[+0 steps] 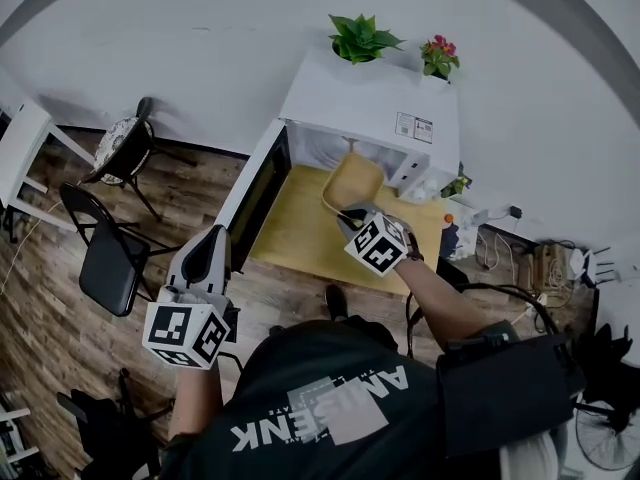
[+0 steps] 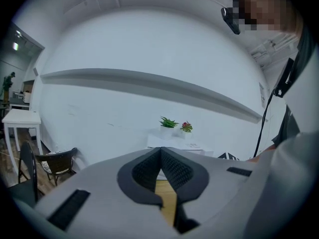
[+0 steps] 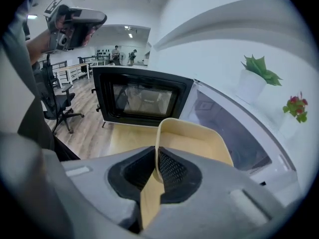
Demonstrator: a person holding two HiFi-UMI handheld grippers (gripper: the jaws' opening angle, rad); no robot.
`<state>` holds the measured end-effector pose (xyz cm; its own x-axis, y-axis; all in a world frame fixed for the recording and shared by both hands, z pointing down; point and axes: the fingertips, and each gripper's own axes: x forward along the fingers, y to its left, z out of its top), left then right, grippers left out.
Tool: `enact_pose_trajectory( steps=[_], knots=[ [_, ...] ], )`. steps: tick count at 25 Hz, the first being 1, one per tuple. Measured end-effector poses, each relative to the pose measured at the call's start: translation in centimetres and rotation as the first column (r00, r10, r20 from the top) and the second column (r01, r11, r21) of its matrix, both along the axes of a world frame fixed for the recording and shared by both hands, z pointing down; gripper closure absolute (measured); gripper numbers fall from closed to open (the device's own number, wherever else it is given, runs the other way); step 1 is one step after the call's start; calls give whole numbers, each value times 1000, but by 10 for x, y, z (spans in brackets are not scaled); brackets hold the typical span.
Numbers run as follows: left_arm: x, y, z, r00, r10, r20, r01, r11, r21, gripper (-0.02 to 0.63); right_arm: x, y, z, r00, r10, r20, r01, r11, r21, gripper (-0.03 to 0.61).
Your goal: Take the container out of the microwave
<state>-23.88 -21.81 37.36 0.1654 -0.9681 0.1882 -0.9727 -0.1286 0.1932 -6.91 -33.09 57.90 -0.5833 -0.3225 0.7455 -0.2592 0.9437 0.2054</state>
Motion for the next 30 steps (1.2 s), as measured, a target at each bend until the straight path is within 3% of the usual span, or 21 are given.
enact_pose_trajectory(
  steps=[13, 16, 19, 30],
  knots=[
    [20, -13, -9, 991, 135, -16, -135, 990, 32, 612, 11, 41, -71, 995, 58, 84, -60, 998, 24, 552],
    [28, -14, -11, 987, 160, 25, -160, 987, 30, 612, 15, 50, -86, 993, 60, 101, -63, 998, 31, 554],
    [32, -19, -11, 986, 157, 56, -158, 987, 29, 612, 20, 54, -104, 988, 68, 140, -73, 997, 33, 552],
    [44, -31, -10, 985, 167, 42, -168, 986, 16, 612, 46, 56, -174, 974, 89, 207, -114, 987, 113, 552]
  ],
)
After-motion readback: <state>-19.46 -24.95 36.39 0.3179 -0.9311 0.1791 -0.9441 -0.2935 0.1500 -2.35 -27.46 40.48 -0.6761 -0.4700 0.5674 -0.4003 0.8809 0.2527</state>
